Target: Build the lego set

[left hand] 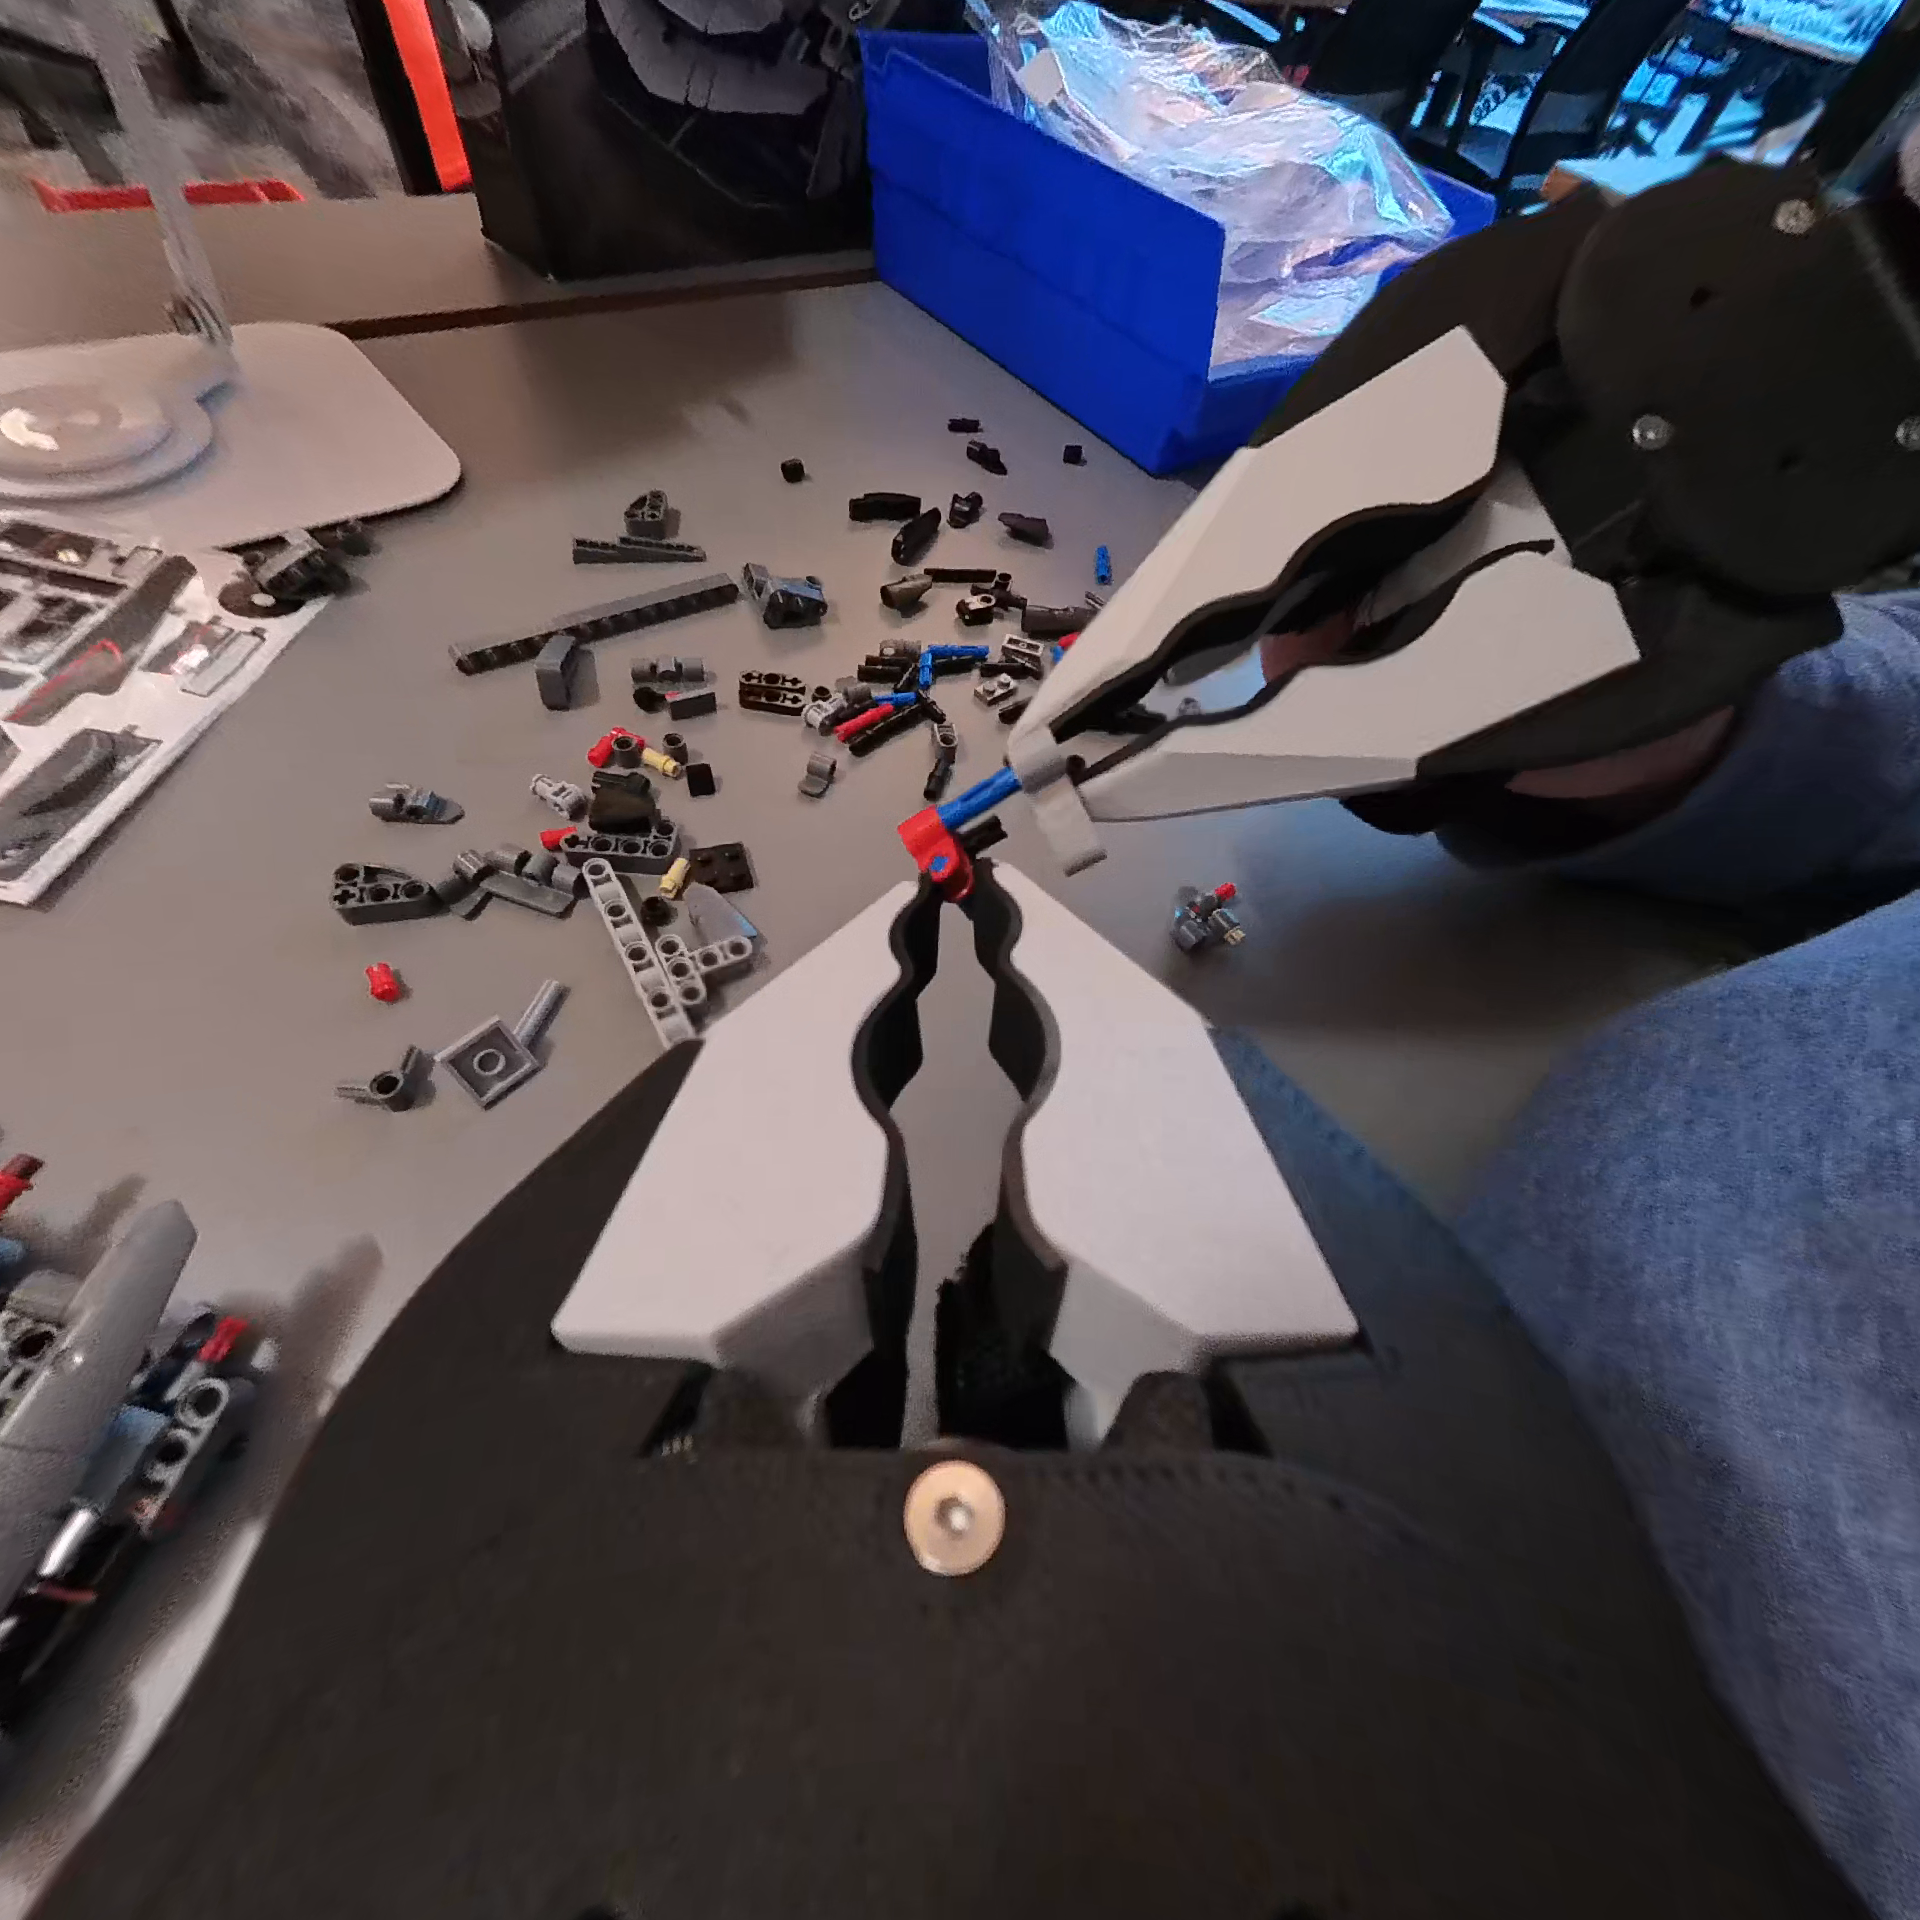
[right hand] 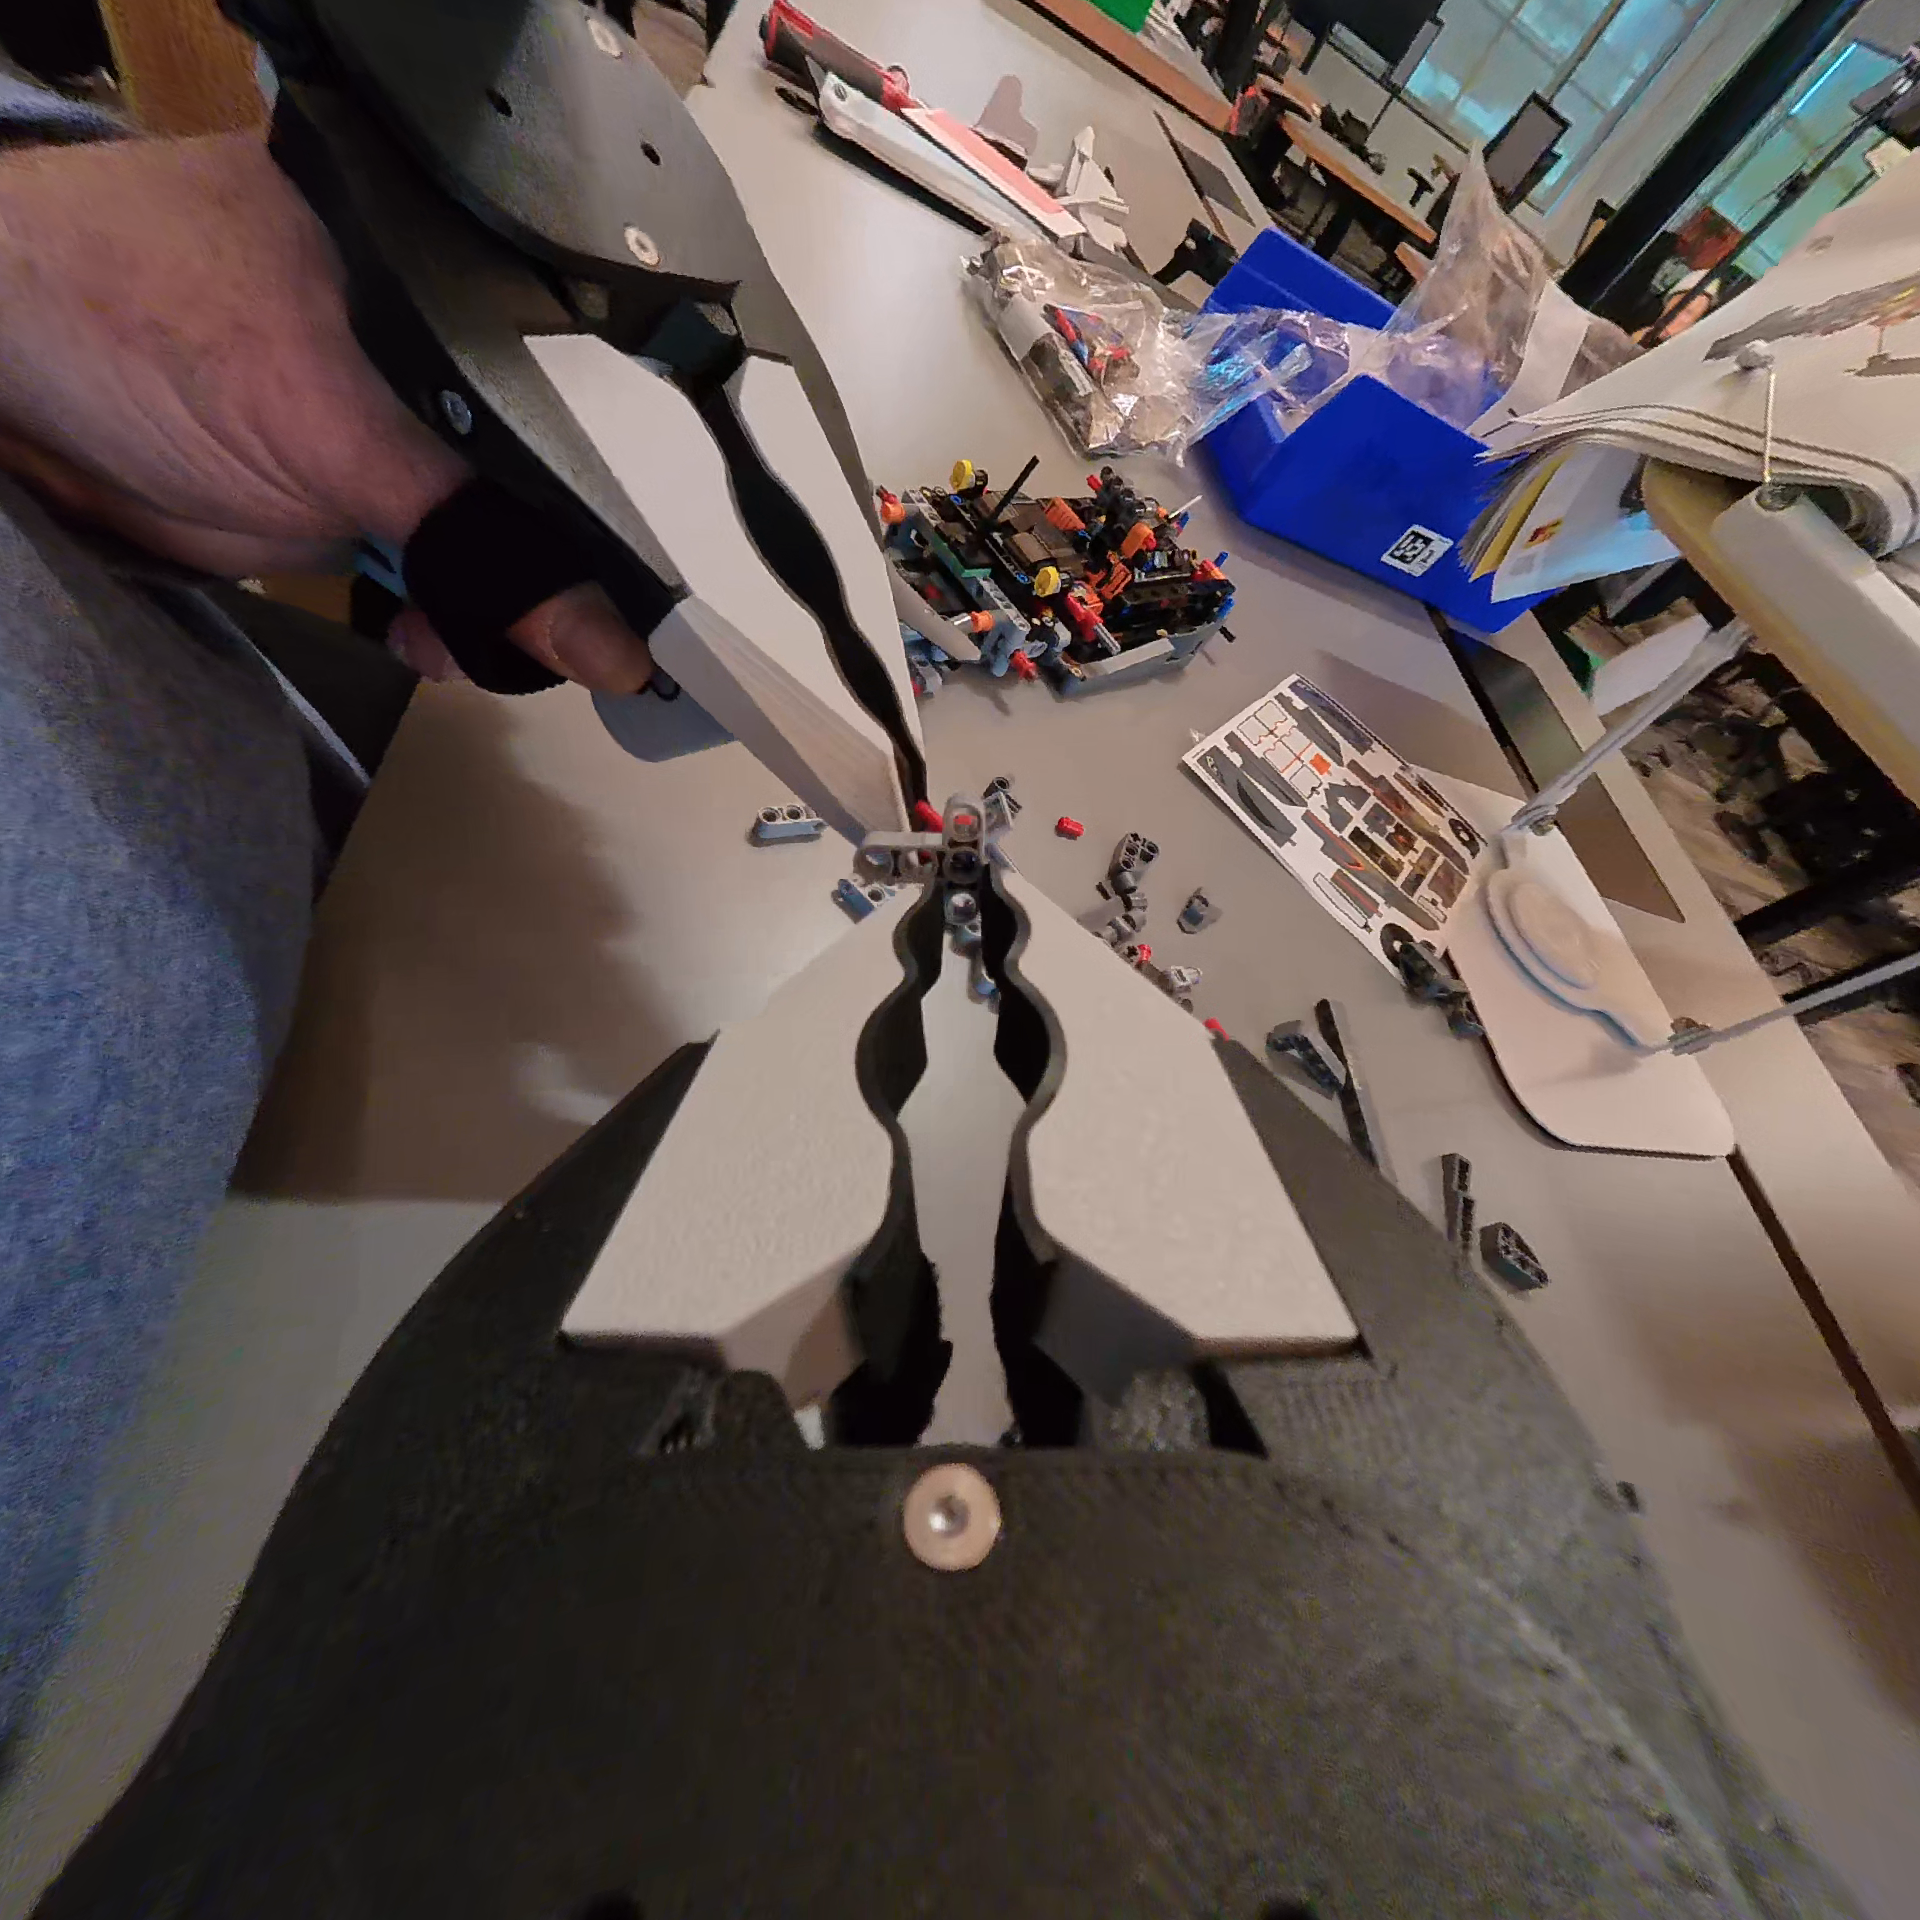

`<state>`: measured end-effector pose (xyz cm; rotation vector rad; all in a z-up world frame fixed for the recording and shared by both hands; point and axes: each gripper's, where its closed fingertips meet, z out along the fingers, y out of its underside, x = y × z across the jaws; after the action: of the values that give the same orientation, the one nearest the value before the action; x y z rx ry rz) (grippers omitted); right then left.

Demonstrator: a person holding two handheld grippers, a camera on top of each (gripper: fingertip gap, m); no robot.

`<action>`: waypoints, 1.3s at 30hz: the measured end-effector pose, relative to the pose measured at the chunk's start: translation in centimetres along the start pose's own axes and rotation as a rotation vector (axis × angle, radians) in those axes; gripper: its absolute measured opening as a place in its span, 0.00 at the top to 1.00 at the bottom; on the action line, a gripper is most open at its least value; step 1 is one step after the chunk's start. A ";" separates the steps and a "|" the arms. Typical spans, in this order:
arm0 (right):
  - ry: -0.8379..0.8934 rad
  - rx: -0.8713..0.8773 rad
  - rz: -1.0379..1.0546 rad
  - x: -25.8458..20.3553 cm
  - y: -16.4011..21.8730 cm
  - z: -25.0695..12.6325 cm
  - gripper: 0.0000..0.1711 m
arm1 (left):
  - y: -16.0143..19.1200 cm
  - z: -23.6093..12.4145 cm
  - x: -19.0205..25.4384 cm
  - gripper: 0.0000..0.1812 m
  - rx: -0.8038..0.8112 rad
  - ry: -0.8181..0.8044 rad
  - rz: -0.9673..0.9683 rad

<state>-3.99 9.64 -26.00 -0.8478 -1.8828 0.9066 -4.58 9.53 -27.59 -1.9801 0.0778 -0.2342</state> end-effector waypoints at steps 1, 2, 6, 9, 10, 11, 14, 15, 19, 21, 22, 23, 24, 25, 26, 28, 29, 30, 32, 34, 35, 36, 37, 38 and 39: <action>0.004 0.003 0.000 0.0 -0.1 0.0 0.97 | -0.1 0.0 0.0 0.97 0.004 -0.011 0.024; 0.019 0.002 -0.016 0.1 -0.1 -0.1 0.97 | -0.2 -0.1 0.0 0.97 0.007 -0.022 0.043; 0.074 -0.007 -0.130 0.0 -0.5 -0.2 0.98 | -0.4 -0.2 -0.1 0.97 0.027 -0.011 0.042; 0.133 -0.023 -0.247 0.1 -0.9 -0.5 0.98 | -0.8 -0.4 0.1 0.97 0.053 0.014 0.059; 0.151 -0.030 -0.283 0.2 -1.0 -0.5 0.98 | -0.9 -0.5 0.2 0.97 0.059 0.025 0.058; 0.166 -0.036 -0.326 0.1 -1.1 -0.6 0.98 | -0.9 -0.5 0.3 0.97 0.062 0.032 0.068; 0.174 -0.050 -0.390 -0.1 -0.9 -0.7 0.98 | -0.7 -0.4 0.3 0.97 0.034 0.036 0.121; 0.175 -0.054 -0.410 -0.1 -0.8 -0.7 0.98 | -0.7 -0.4 0.3 0.97 0.025 0.038 0.133; 0.164 -0.060 -0.483 -0.4 -0.6 -0.8 0.98 | -0.4 -0.5 0.4 0.97 -0.016 0.065 0.179; 0.163 -0.060 -0.507 -0.4 -0.7 -0.8 0.98 | -0.4 -0.6 0.5 0.97 -0.022 0.080 0.188; 0.162 -0.058 -0.513 -0.4 -0.7 -0.8 0.98 | -0.4 -0.6 0.5 0.98 -0.025 0.085 0.189; 0.154 -0.058 -0.517 -0.5 -0.7 -0.8 0.98 | -0.4 -0.6 0.5 0.97 -0.029 0.088 0.196; 0.147 -0.056 -0.517 -0.6 -0.8 -0.8 0.98 | -0.4 -0.6 0.6 0.97 -0.030 0.090 0.205; 0.145 -0.055 -0.519 -0.6 -0.8 -0.8 0.98 | -0.4 -0.6 0.5 0.97 -0.034 0.091 0.205; 0.140 -0.057 -0.522 -0.7 -0.7 -0.8 0.98 | -0.3 -0.6 0.5 0.97 -0.041 0.096 0.206; 0.134 -0.063 -0.514 -0.7 -0.7 -0.8 0.98 | -0.3 -0.6 0.5 0.97 -0.045 0.100 0.198; 0.137 -0.066 -0.521 -0.7 -0.7 -0.8 0.98 | -0.3 -0.6 0.6 0.97 -0.047 0.104 0.199; 0.141 -0.068 -0.530 -0.7 -0.7 -0.8 0.98 | -0.3 -0.6 0.6 0.97 -0.052 0.109 0.190; 0.145 -0.073 -0.539 -0.7 -0.8 -0.8 0.98 | -0.2 -0.6 0.6 0.98 -0.058 0.125 0.155; 0.124 -0.063 -0.506 -0.7 -0.8 -0.8 0.98 | -0.2 -0.6 0.7 0.98 -0.065 0.159 0.096; 0.110 -0.064 -0.486 -0.7 -0.8 -0.8 0.98 | -0.1 -0.6 0.7 0.98 -0.071 0.170 0.070; 0.096 -0.073 -0.477 -0.7 -0.7 -0.6 0.98 | 0.0 -0.5 0.6 0.98 -0.083 0.173 0.056; 0.076 -0.086 -0.463 -0.8 -0.4 -0.5 0.98 | 0.3 -0.4 0.6 0.98 -0.103 0.184 0.031; 0.046 -0.094 -0.429 -0.9 -0.2 -0.4 0.98 | 0.6 -0.4 0.6 0.98 -0.117 0.204 0.001; 0.025 -0.096 -0.397 -0.9 -0.1 -0.4 0.98 | 0.7 -0.3 0.7 0.97 -0.118 0.226 -0.037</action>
<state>-3.33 8.95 -26.15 -0.5082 -1.9904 0.5628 -3.91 8.83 -27.99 -2.0664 0.2047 -0.4865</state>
